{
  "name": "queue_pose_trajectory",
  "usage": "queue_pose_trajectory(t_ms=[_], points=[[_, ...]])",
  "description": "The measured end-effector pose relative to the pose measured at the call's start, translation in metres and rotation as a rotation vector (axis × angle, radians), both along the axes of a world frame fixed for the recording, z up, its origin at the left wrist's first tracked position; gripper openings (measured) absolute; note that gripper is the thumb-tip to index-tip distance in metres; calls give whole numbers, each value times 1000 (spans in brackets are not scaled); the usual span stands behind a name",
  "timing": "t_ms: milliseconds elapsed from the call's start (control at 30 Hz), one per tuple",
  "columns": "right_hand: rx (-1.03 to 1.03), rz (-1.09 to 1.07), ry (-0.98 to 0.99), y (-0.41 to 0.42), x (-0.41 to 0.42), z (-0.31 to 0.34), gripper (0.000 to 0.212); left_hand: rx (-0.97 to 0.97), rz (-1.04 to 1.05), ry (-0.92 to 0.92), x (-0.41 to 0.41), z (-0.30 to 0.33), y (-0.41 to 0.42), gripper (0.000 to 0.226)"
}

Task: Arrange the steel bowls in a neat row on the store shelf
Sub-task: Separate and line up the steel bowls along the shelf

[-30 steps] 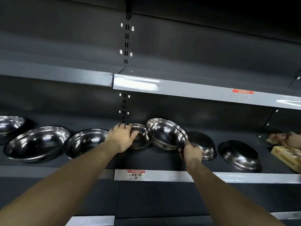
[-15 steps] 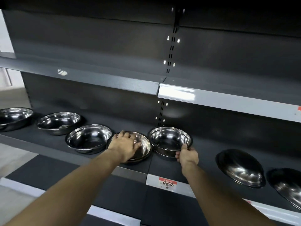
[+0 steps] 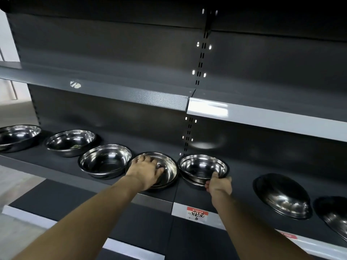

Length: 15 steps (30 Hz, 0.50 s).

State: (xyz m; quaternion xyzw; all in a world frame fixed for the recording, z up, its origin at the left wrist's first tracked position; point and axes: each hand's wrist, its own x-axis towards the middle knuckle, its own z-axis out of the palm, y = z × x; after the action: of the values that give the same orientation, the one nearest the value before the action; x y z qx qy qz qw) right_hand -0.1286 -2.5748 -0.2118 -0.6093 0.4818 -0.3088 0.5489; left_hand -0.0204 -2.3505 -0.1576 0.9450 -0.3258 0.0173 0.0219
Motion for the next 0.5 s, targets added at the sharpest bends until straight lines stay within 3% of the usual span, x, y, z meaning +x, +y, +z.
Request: queue_pose_trajectory(t_ms=[500], points=[[-26, -37, 249, -3, -32, -4, 45, -27, -176, 20, -12, -5, -30, 57]])
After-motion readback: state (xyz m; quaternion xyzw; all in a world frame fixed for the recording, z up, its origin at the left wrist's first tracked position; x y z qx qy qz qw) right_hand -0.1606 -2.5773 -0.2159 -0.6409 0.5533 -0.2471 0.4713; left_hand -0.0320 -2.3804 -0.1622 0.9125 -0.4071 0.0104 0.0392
